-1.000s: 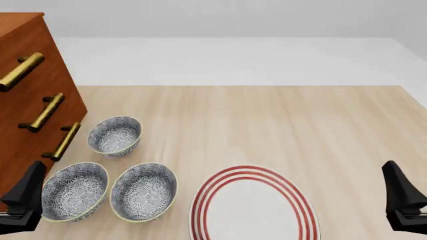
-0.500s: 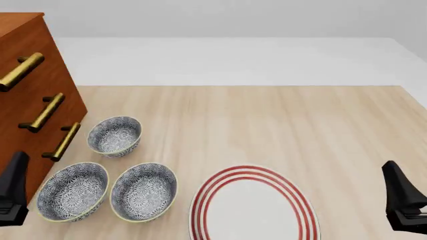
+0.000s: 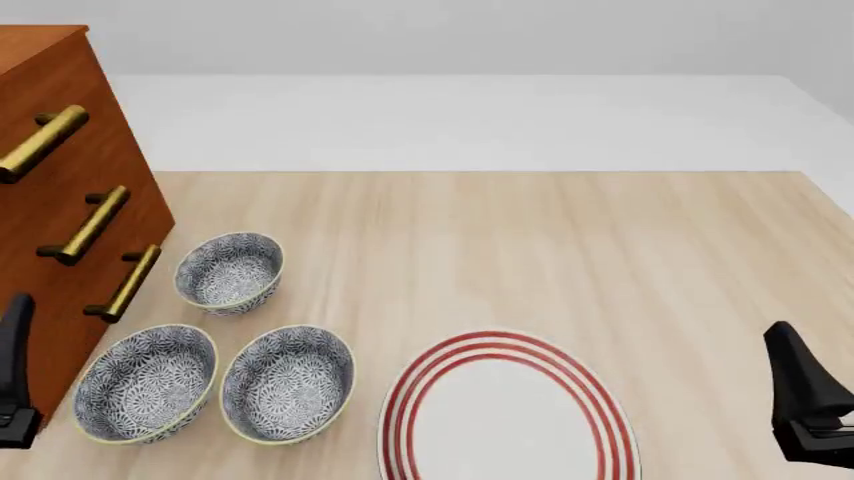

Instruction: Open the top drawer of the cabinet.

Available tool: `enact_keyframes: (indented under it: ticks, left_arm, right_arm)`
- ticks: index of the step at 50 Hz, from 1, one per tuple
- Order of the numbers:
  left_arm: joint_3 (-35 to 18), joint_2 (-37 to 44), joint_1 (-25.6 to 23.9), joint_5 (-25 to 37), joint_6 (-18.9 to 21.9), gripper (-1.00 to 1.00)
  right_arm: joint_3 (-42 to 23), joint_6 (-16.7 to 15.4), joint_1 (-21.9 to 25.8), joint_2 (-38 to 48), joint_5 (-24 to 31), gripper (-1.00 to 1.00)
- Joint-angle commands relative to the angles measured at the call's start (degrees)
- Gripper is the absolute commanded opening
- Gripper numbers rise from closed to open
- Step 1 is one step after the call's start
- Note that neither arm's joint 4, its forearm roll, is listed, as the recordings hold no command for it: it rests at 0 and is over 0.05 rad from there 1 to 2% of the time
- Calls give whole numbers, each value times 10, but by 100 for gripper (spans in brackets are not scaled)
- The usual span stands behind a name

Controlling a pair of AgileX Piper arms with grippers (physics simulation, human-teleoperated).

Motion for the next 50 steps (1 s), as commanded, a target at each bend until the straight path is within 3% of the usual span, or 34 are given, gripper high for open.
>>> enact_keyframes:
  ticks: [1,3,21,39,50]
  left_arm:
    - [5,0,-7,-13,81,100]
    - [16,2,0,-25,108,100]
    - [1,29,-27,-50,208,100]
    - [45,162,-45,-233,326,100]
    - [60,231,-41,-304,363,100]
  right_arm:
    - [0,0,0,0,0,100]
    - [0,0,0,0,0,100]
    - [0,0,0,0,0,100]
    - [0,0,0,0,0,100]
    - [0,0,0,0,0,100]
